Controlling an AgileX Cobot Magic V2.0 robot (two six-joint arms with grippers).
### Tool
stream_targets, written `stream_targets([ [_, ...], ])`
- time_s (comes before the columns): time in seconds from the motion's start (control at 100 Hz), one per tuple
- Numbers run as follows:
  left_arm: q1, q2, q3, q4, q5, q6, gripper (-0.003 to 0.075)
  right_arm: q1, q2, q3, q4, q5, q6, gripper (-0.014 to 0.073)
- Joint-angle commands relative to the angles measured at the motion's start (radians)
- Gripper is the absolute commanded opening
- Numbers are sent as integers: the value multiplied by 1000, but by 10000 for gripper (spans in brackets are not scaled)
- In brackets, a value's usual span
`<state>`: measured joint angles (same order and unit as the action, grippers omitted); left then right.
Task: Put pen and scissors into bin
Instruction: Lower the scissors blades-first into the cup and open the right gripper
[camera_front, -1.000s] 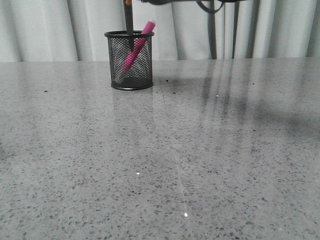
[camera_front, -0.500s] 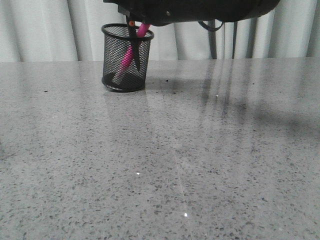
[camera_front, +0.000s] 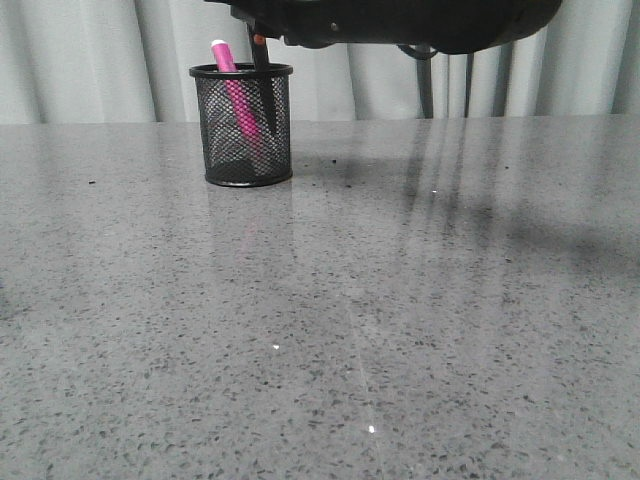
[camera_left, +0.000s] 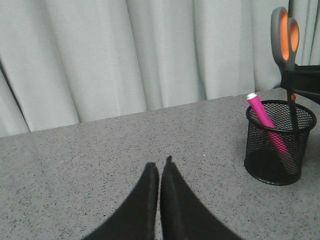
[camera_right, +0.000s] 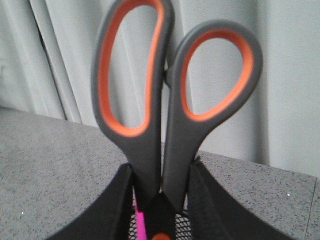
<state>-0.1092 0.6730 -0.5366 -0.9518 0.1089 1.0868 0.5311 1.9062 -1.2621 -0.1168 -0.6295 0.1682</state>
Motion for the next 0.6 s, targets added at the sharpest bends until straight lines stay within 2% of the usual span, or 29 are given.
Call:
stream_targets([
  [0.0, 1, -3, -29, -16, -42, -9, -19, -5, -53, -23, -44, -86, -8, 170],
  [0.2, 1, -3, -29, -16, -42, -9, -19, -5, -53, -23, -44, -59, -8, 275],
  [0.41, 1, -3, -29, -16, -42, -9, -19, -5, -53, -23, -44, -116, -8, 392],
  [0.59, 1, -3, -29, -16, -42, -9, -19, -12, -84, -23, -42, -217, -8, 393],
])
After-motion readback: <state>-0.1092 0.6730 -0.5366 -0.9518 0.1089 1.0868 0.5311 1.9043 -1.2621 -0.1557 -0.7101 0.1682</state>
